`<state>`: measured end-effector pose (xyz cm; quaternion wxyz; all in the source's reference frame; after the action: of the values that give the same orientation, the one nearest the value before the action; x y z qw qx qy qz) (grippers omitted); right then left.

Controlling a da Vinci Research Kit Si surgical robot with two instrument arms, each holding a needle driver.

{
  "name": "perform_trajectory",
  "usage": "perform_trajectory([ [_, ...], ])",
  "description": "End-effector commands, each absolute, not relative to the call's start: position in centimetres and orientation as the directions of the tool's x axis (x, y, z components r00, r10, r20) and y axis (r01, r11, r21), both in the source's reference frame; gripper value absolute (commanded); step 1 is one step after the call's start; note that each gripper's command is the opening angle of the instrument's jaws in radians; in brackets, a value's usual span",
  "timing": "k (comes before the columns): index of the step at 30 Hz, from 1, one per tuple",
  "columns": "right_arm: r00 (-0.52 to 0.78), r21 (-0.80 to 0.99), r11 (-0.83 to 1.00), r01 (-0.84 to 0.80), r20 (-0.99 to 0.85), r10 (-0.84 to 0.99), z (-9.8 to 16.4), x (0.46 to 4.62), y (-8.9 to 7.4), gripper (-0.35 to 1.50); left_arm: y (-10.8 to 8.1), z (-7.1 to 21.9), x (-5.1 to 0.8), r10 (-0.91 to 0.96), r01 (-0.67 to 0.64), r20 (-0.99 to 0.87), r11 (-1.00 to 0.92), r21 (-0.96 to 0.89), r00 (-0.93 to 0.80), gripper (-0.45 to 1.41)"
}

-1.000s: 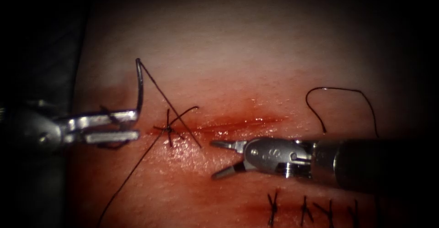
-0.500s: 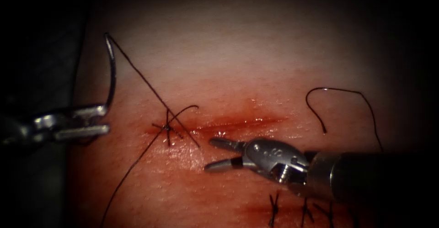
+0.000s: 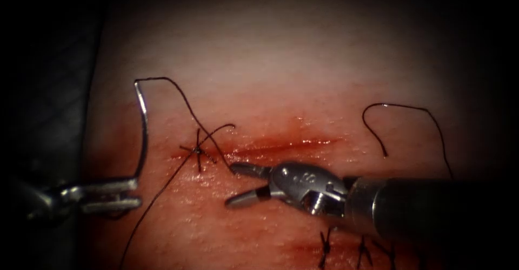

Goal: Wound Closure
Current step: Grab the suture with the right tool and pull it through the wound until a short suture tail remains.

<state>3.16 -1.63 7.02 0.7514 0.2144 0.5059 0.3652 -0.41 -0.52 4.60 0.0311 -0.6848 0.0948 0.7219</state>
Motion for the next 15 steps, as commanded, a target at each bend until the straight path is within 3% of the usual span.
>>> perform_trajectory([
  [1,0.220,0.692,0.641,-0.331,-0.604,0.766,7.08,3.23,-1.63,0.81,-0.51,4.66,-0.46,-0.086,-0.175,-0.995,-0.980,0.095,-0.059,-0.45],
  [6,0.231,0.674,0.663,-0.325,-0.623,0.747,7.07,3.24,-1.56,0.67,-0.56,4.66,-0.46,-0.086,-0.173,-0.995,-0.981,0.094,-0.054,-0.45],
  [8,0.231,0.669,0.662,-0.338,-0.623,0.747,7.07,3.26,-1.51,-0.35,-0.57,4.65,-0.47,-0.087,-0.171,-0.995,-0.981,0.095,-0.051,-0.45],
  [15,0.181,0.737,0.550,-0.392,-0.525,0.832,7.05,3.22,-1.49,-0.35,-0.61,4.69,-0.48,-0.087,-0.170,-0.995,-0.981,0.093,-0.047,-0.45],
])
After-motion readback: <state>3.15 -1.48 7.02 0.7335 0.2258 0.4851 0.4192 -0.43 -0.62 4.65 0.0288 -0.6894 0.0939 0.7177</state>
